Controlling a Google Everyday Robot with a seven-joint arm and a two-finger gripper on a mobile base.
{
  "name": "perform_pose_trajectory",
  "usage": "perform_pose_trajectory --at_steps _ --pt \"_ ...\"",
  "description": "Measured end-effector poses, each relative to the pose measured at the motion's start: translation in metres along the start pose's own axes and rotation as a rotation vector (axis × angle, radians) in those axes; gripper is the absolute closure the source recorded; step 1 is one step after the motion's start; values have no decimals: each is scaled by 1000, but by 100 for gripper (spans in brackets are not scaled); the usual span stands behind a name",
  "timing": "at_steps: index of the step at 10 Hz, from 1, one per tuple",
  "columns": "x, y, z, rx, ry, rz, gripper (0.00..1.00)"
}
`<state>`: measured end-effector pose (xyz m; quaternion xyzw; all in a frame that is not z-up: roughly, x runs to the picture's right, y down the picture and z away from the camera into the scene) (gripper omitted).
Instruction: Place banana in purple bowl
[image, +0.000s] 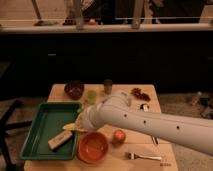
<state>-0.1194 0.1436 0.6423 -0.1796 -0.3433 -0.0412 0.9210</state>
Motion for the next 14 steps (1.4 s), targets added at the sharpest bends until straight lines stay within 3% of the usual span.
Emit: perform_pose_trajectory --at_steps 3,12,14 --pt "16 -20 0 10 6 23 100" --pt "18 -20 0 13 5 24 100" --pt "17 -37 0 28 7 11 100"
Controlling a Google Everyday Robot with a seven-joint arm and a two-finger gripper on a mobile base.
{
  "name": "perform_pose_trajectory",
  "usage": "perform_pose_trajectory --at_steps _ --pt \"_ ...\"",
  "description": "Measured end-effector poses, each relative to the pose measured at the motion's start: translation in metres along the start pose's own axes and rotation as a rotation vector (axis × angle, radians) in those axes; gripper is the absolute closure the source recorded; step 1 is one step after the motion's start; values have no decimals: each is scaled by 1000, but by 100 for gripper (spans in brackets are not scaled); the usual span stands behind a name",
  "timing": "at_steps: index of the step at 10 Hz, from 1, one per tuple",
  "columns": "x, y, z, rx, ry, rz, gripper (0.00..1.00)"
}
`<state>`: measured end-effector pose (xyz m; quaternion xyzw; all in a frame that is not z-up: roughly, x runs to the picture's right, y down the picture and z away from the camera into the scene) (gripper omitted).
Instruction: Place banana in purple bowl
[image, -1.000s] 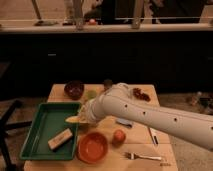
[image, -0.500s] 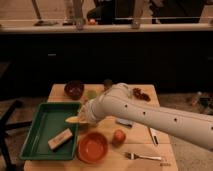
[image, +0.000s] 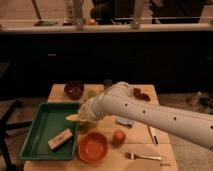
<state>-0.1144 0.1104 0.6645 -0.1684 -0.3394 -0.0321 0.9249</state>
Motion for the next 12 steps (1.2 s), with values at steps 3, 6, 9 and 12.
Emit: perform_pose_trajectory --at_steps 3,6,9,12 --pt "0 -45 9 19 7 -30 100" --pt "4 -77 16 38 17 -40 100" --pt "9 -102 26 52 32 -43 100" --pt "22 -129 40 64 55 -31 100"
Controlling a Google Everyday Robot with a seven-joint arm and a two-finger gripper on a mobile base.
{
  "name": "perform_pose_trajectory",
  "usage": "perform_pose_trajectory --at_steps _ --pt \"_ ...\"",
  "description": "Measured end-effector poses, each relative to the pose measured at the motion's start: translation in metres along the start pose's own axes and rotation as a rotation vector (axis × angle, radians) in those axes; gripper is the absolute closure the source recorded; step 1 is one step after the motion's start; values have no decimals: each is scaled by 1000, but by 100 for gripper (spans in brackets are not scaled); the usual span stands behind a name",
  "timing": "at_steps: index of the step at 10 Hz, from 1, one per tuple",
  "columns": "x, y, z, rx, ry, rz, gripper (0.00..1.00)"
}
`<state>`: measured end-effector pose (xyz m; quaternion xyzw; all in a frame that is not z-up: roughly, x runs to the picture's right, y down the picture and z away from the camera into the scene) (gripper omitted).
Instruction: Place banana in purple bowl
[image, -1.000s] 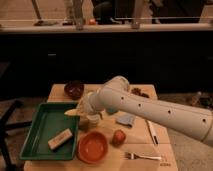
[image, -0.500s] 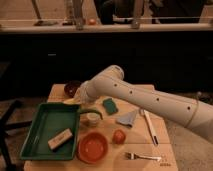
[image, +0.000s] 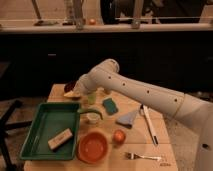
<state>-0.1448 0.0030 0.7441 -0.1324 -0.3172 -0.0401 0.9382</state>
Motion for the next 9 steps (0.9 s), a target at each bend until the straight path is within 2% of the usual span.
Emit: perform_pose_trajectory --at_steps 3,9 --pt "17 -14 16 -4 21 31 100" --pt "16 -15 16 -3 20 31 100"
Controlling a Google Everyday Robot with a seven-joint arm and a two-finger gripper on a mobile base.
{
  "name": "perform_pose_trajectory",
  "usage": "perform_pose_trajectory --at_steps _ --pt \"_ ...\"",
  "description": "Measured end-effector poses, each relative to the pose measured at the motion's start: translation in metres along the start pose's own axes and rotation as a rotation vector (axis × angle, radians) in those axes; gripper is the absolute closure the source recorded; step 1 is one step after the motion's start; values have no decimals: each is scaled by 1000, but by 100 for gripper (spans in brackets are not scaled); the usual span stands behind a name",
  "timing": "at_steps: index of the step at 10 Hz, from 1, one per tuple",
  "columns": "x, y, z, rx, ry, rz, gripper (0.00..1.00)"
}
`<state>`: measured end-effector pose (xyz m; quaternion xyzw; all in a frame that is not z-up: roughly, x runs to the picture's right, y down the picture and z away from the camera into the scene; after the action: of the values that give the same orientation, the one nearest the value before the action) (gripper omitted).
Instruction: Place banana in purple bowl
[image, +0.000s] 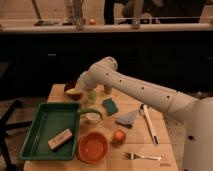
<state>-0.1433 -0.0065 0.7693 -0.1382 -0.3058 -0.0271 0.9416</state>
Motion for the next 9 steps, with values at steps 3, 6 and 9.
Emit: perform_pose_trajectory --at_steps 3,6,9 --pt "1 0 -1 3 1 1 100" --pt "9 -21 7 30 1 8 100" --pt "20 -47 20 38 15 17 100"
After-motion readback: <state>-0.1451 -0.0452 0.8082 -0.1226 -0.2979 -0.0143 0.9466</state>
